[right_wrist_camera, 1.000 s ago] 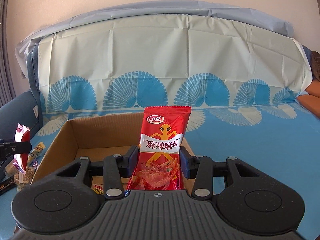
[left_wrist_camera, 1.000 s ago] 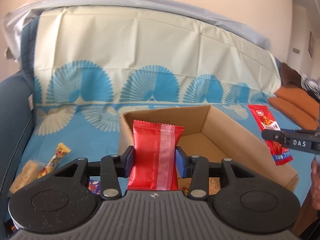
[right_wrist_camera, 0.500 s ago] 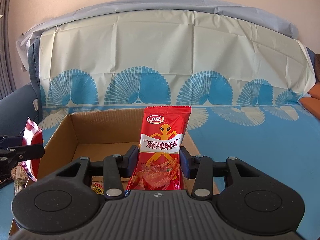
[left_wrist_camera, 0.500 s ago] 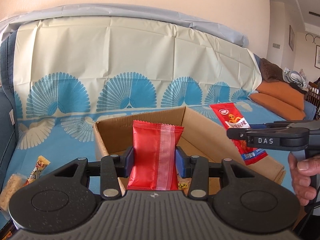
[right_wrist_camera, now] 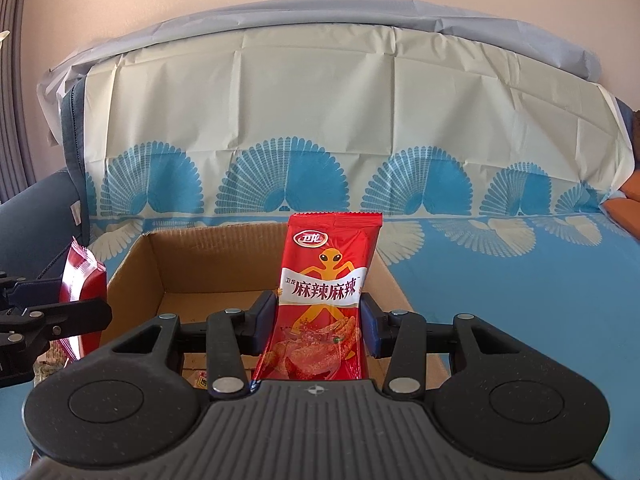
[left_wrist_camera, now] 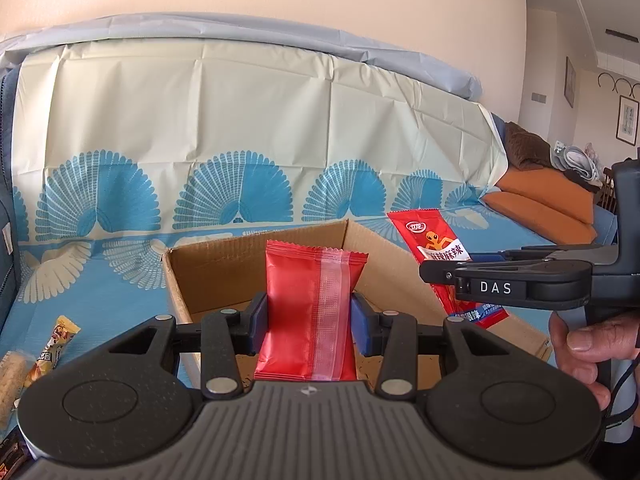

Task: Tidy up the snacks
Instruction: 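Open both tools to drop the red bar and spicy-strip bag into the box, then move both open tools back toward the snack pile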

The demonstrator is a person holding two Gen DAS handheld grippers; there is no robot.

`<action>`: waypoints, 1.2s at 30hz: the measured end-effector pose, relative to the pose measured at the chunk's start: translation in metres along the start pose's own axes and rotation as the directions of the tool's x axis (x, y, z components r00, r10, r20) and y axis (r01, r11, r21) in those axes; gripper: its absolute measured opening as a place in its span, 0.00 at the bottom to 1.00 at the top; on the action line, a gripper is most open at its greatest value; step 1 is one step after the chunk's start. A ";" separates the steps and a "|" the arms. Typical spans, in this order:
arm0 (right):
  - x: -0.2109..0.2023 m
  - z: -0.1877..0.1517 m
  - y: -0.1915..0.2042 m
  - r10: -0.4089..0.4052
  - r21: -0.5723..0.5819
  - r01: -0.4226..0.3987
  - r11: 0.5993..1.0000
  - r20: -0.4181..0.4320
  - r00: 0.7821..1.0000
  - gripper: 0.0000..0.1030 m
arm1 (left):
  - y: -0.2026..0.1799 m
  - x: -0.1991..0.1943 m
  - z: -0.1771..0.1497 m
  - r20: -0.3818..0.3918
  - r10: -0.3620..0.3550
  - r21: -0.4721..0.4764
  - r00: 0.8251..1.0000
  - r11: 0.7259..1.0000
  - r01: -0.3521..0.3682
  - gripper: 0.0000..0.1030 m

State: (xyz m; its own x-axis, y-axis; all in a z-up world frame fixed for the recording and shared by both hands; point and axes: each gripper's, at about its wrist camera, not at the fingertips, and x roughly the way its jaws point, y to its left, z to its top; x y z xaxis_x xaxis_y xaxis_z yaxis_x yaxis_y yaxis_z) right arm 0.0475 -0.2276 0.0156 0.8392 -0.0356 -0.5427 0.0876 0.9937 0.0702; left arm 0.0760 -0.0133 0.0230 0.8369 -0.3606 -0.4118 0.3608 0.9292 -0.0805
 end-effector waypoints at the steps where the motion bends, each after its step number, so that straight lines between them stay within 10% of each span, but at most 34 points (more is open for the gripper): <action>1: 0.000 0.000 0.000 0.001 0.001 -0.001 1.000 -0.001 1.000 0.45 | 0.000 0.001 0.000 0.000 -0.003 -0.001 1.000 1.000 0.003 0.46; 4: 0.000 0.000 0.000 -0.003 -0.001 0.003 1.000 -0.002 1.000 0.46 | 0.000 0.002 0.000 -0.011 -0.031 -0.005 0.999 1.000 0.030 0.47; 8: 0.002 0.002 -0.003 -0.113 0.000 0.113 0.994 0.014 0.994 0.85 | 0.001 0.008 -0.003 -0.055 -0.047 -0.008 0.997 0.999 0.046 0.71; 16: 0.029 -0.014 -0.044 -0.320 0.044 0.335 0.941 -0.207 0.925 0.82 | 0.035 0.016 -0.002 -0.100 0.188 -0.054 0.977 0.979 -0.194 0.76; 20: 0.037 -0.023 -0.052 -0.358 0.019 0.377 0.926 -0.268 0.894 0.82 | 0.065 0.023 -0.006 -0.196 0.167 -0.198 0.966 0.958 -0.206 0.76; 31: 0.047 -0.033 -0.062 -0.232 0.120 0.300 0.946 -0.395 0.889 0.30 | 0.057 0.033 -0.018 -0.269 0.032 -0.183 0.963 0.980 -0.083 0.60; 36: 0.043 -0.033 -0.060 -0.226 0.111 0.292 0.950 -0.402 0.888 0.28 | 0.053 0.035 -0.018 -0.266 0.009 -0.170 0.964 0.984 -0.056 0.59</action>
State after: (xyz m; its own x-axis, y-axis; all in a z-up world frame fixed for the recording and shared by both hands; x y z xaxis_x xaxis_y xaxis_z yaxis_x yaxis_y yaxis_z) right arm 0.0608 -0.2856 -0.0392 0.5095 -0.2133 -0.8336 0.3882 0.9216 0.0014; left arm 0.1166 0.0244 -0.0122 0.7005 -0.3178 -0.6390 0.2385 0.9482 -0.2101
